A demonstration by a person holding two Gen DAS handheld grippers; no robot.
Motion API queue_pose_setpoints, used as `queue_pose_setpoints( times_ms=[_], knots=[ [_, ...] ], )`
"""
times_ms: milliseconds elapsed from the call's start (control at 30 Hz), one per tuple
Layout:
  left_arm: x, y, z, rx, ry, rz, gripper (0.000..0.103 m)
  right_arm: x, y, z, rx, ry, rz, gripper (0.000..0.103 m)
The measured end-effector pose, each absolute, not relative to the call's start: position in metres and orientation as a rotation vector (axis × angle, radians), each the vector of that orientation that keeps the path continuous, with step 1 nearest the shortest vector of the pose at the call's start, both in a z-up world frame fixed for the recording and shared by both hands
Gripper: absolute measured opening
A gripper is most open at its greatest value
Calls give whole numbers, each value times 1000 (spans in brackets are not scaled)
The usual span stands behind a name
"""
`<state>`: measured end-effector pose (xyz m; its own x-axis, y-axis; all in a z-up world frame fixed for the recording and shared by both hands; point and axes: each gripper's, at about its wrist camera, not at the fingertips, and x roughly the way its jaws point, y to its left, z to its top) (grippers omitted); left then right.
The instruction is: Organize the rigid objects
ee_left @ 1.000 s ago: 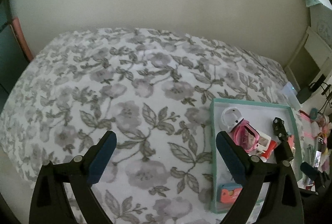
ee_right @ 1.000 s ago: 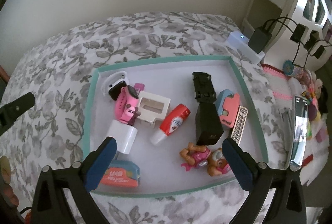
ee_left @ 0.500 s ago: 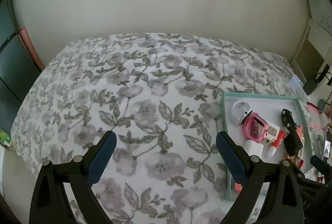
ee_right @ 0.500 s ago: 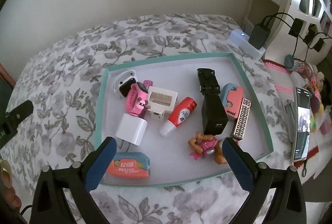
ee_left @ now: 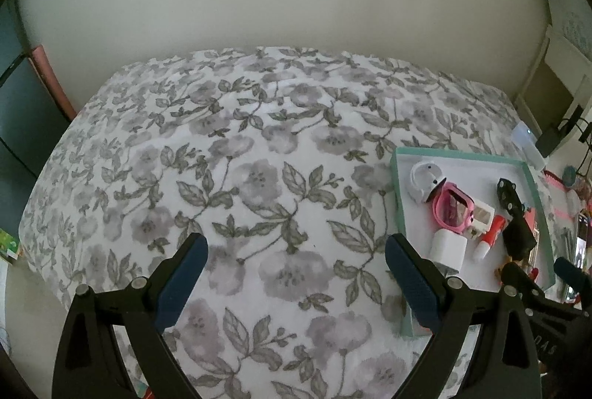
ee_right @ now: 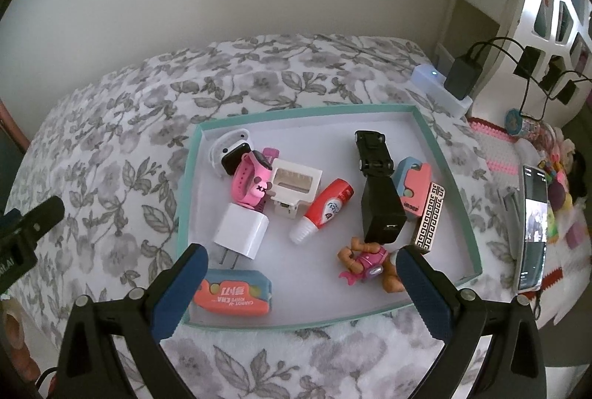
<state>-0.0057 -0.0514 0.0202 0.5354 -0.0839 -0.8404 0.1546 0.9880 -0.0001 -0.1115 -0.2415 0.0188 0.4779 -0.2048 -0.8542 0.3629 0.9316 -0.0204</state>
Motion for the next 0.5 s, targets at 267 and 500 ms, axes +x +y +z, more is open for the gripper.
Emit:
queue_pose_setpoints(
  times_ms=[267, 500],
  knots=[
    [-10, -51, 13, 101, 1055, -147, 97, -112, -240, 21, 160, 1012, -349, 103],
    [-14, -43, 13, 85, 1054, -131, 97, -113, -240, 22, 155, 1019, -345, 103]
  ],
)
